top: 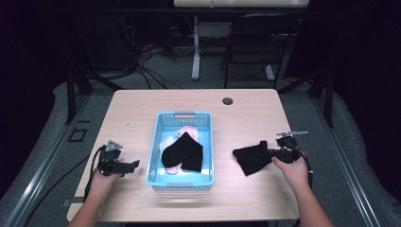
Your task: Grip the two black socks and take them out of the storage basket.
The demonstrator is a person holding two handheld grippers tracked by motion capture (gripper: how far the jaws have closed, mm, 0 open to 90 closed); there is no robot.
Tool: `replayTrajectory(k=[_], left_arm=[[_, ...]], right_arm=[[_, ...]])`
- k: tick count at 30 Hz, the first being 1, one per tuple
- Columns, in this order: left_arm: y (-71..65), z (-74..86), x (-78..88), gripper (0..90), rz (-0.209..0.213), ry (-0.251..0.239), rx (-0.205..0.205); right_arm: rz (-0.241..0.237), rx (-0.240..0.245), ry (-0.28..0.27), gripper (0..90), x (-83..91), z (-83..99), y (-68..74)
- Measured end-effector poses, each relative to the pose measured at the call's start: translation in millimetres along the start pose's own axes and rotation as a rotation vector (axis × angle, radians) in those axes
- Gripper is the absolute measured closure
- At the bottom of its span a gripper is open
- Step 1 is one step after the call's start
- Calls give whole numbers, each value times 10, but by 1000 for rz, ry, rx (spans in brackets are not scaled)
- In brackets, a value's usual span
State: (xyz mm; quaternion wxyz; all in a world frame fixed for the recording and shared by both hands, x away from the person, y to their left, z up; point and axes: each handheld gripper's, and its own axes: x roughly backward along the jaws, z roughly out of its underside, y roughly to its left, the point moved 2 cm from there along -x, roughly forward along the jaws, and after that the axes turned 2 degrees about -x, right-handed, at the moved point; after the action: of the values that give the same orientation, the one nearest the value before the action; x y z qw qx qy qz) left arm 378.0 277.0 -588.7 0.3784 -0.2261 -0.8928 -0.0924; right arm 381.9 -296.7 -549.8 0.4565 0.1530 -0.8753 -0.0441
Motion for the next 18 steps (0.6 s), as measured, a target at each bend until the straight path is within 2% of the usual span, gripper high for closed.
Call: replayTrajectory(k=[3, 4, 8, 12, 18], left_arm=[[-1, 0, 0, 42, 1, 1, -2], [0, -1, 5, 42, 3, 1, -6], [0, -1, 4, 42, 4, -3, -2], [0, -1, 4, 42, 4, -2, -3], [-6, -1, 0, 42, 7, 0, -7]], right_arm=[[5, 2, -5, 789, 7, 3, -1], [8, 1, -12, 734, 11, 6, 4], [14, 3, -30, 652, 36, -12, 7], [34, 31, -55, 629, 65, -47, 17], [36, 62, -55, 618, 120, -102, 82]])
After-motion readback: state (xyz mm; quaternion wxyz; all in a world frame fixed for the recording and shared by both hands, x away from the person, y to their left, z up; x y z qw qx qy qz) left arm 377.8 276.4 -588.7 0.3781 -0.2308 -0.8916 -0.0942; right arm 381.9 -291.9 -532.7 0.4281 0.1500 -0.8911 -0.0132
